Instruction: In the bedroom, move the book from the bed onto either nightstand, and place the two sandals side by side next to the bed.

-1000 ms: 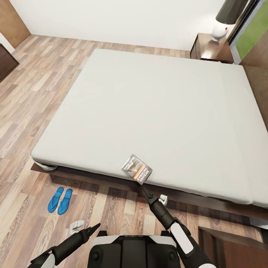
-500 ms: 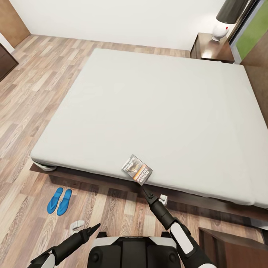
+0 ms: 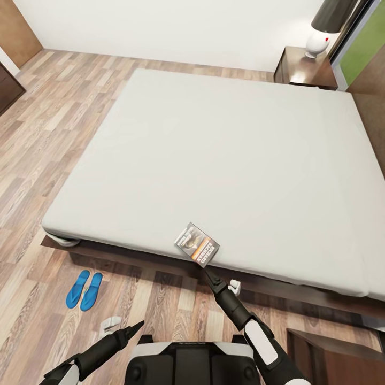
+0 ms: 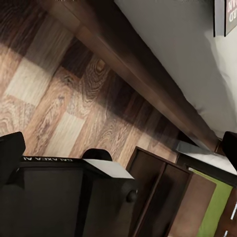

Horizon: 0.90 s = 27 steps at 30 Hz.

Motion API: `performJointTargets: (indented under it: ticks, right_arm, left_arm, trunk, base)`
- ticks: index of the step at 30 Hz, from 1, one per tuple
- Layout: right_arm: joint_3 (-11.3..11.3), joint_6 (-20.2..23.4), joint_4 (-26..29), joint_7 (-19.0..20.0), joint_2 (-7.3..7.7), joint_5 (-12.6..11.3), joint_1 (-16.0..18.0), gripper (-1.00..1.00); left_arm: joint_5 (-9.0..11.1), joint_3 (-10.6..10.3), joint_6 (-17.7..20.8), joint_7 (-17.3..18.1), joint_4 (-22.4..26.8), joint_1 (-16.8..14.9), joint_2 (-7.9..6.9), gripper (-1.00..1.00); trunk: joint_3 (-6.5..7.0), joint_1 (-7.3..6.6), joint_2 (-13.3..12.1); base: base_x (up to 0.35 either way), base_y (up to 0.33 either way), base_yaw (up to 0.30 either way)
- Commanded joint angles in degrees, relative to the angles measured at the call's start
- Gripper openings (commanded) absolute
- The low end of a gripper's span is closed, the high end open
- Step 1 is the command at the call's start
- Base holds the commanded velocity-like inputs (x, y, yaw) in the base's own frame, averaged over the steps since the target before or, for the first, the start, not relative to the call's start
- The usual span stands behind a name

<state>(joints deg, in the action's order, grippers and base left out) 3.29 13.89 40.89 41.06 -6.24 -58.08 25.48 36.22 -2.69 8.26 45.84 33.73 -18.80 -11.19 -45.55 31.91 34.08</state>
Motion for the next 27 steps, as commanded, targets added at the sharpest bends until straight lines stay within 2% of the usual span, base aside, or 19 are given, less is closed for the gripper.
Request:
performJointTargets:
  ticks: [1, 27]
  right_arm:
    - [0.02, 0.52, -0.03, 0.07, 0.0, -0.61, 0.01, 1.0]
    - [-0.09, 0.52, -0.23, 0.06, -0.07, -0.63, -0.02, 1.0]
  left_arm:
    - [0.61, -0.22, 0.5, 0.1, 0.02, -0.01, -0.06, 1.0]
    - [0.69, -0.2, 0.61, 0.22, 0.05, -0.01, -0.07, 1.0]
  trunk:
    - [-0.23, 0.24, 0.47]
    - [-4.89, 5.95, 10.9]
  base:
    - [0.0, 0.0, 0.0]
    - [0.0, 0.0, 0.0]
